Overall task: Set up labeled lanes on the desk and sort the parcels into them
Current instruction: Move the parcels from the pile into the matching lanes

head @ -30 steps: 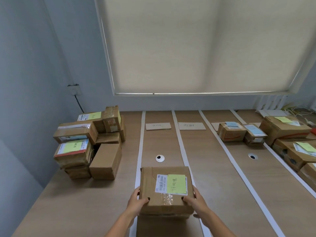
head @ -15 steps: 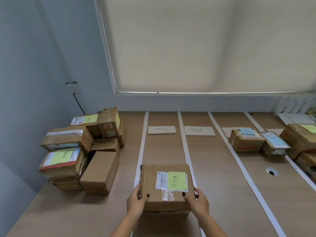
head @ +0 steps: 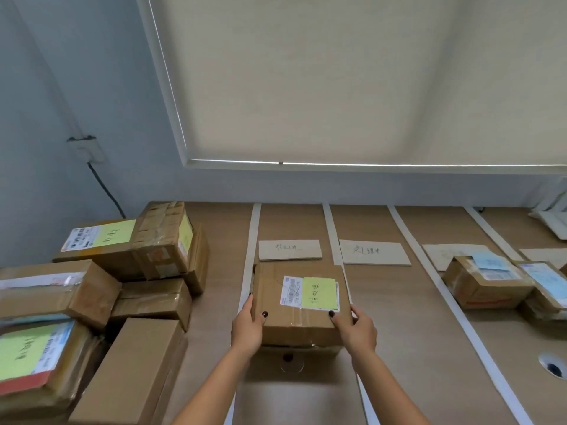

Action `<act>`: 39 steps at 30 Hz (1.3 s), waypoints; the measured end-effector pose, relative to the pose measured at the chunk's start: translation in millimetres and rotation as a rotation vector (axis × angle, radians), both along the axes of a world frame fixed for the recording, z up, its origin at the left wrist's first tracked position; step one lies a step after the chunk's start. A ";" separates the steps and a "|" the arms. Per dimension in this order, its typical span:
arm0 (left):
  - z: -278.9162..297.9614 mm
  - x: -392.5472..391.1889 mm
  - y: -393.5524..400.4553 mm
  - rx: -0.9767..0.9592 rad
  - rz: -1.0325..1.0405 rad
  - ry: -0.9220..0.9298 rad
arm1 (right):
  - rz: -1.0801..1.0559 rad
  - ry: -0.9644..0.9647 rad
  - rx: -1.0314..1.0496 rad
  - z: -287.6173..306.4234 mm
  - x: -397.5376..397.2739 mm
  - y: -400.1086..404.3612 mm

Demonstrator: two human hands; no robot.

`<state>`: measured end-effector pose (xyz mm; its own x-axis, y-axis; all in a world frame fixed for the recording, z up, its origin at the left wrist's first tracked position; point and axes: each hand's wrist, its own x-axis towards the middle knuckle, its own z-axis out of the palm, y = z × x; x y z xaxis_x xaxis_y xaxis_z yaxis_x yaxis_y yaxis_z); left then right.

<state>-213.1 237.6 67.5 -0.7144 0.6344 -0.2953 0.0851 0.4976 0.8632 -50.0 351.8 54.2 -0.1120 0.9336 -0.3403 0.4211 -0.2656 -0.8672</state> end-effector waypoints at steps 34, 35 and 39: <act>83.3 45.4 -87.0 0.127 0.008 -0.005 | 0.479 -0.082 0.274 98.0 12.4 -111.6; 87.6 47.7 -93.8 0.144 0.005 -0.010 | 0.469 -0.059 0.264 102.3 11.5 -119.9; 102.3 48.9 -116.5 0.178 -0.023 -0.004 | 0.448 -0.004 0.238 113.7 1.8 -150.1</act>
